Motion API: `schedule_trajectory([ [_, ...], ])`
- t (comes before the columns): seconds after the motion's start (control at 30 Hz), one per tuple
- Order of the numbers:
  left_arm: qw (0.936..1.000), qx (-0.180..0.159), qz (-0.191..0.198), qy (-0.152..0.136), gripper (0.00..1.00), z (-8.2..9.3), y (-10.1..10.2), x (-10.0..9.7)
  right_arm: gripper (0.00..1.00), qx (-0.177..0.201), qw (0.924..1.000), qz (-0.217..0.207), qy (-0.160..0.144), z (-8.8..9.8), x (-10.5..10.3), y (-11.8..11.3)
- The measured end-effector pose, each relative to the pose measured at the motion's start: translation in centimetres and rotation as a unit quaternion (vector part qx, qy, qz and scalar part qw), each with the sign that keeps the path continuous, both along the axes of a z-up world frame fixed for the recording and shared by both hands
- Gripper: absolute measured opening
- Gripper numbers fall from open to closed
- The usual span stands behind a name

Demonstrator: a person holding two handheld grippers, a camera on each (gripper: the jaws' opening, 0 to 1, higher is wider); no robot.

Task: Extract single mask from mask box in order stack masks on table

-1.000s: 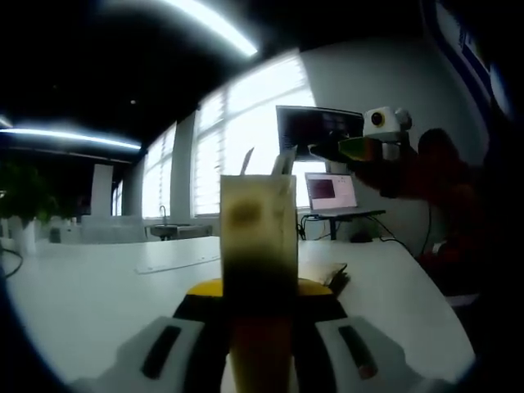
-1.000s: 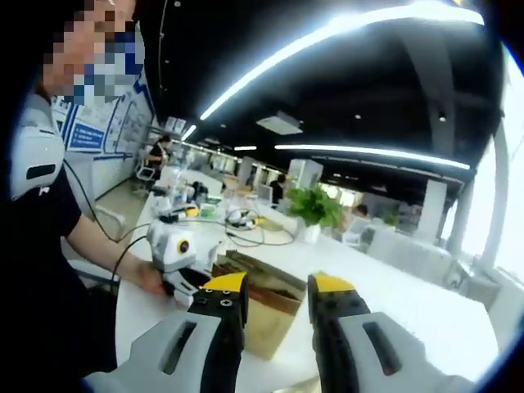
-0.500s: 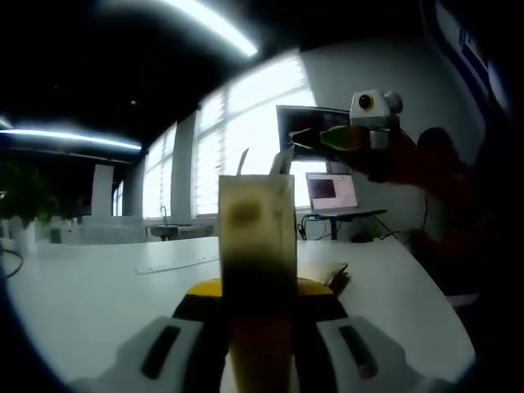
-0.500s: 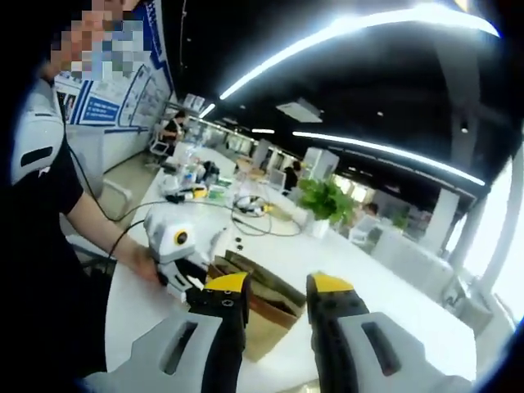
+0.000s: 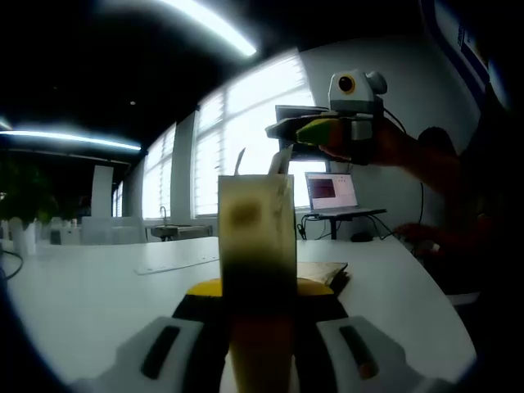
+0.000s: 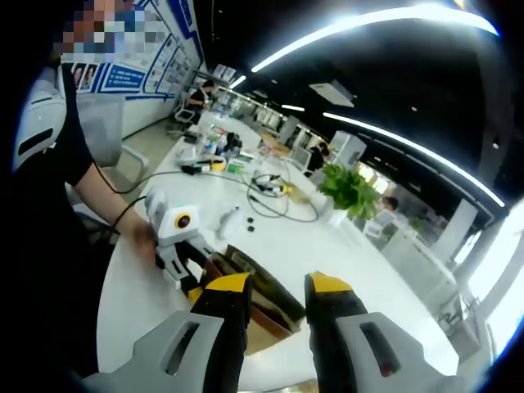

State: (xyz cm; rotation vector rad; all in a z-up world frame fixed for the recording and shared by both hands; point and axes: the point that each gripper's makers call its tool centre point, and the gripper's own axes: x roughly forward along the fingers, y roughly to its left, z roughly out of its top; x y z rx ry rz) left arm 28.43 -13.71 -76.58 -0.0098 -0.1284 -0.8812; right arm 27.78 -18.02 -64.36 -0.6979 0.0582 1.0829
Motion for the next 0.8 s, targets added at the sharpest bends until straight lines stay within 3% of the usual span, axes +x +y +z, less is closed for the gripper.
schedule_trajectory([
  [0.33, 1.0, 0.001, 0.0, -0.001, 0.31, 0.1, 0.0, 0.1, 0.21, -0.067, 0.9972, 0.033, 0.001, -0.2, 1.6, 1.4],
  [0.4, 1.0, 0.002, 0.0, -0.002, 0.31, 0.1, 0.0, 0.1, 0.2, -0.08, 0.9958, 0.045, 0.003, -0.5, 0.7, 1.6],
  [0.57, 1.0, 0.002, 0.0, -0.002, 0.31, 0.1, 0.0, 0.1, 0.19, -0.118, 0.991, 0.062, -0.011, -1.3, 1.0, 2.6],
  [0.8, 1.0, 0.002, -0.001, -0.002, 0.31, 0.1, -0.1, 0.0, 0.19, -0.164, 0.9824, 0.09, -0.001, -2.7, 0.8, 3.2],
])
